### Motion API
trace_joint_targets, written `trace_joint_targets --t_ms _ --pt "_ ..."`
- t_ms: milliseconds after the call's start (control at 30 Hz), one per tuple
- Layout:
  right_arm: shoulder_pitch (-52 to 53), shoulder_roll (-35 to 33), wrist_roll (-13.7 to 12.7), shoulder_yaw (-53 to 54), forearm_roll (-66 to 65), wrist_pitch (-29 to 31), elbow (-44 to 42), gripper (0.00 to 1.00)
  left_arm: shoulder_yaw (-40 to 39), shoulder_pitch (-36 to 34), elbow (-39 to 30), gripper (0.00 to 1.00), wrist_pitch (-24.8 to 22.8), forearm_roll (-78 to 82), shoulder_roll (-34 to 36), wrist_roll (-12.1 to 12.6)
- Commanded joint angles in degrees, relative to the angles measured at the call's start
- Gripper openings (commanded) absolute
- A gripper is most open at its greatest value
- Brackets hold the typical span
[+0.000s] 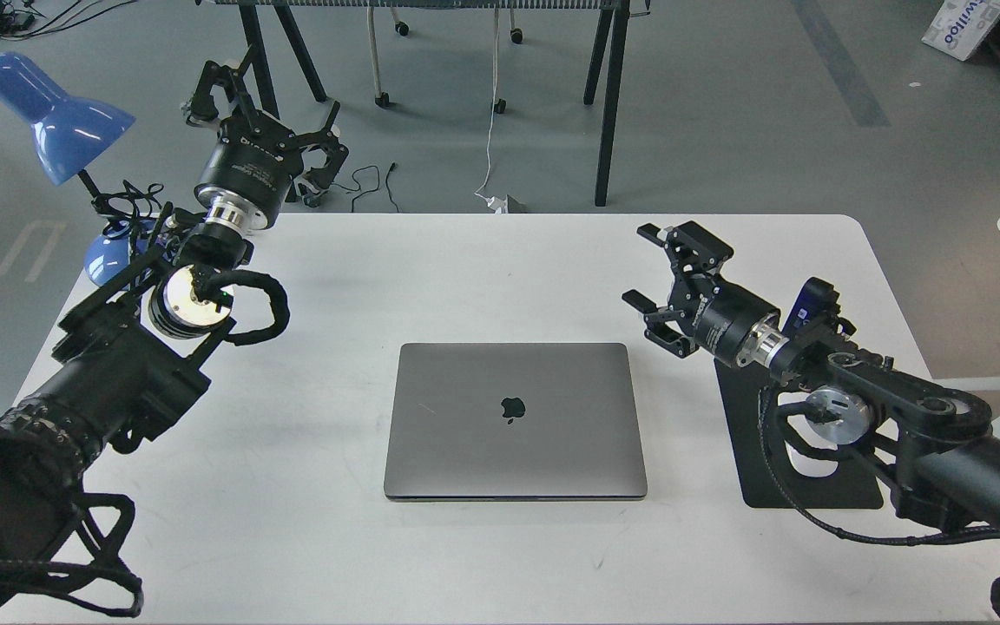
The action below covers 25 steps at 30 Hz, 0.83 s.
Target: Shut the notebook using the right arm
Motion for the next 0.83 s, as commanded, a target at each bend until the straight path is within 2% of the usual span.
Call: trace_joint_targets --t_ms 0,200,333,467,800 --pt "0.0 -0.3 -0.8 11.7 0.5 0.9 -0.2 1.00 0.0 0.0 0.0 1.00 0.0 0.0 0.0 0.0" --pt "0.1 -0.2 -4.5 26.0 1.7 0.6 -1.6 1.00 0.0 0.0 0.0 1.00 0.0 0.0 0.0 0.0" --pt "0.1 -0.2 -6.3 29.1 9.1 0.3 -3.5 1.00 0.0 0.0 0.0 1.00 0.0 0.0 0.0 0.0" --pt "0.8 -0.2 -6.3 29.1 15.8 0.2 -6.3 1.00 0.2 0.0 0.0 1.00 0.0 0.0 0.0 0.0" --pt "0.2 -0.1 -5.4 28.9 16.4 -0.8 -7.3 1.00 0.4 0.0 0.0 1.00 0.0 0.0 0.0 0.0"
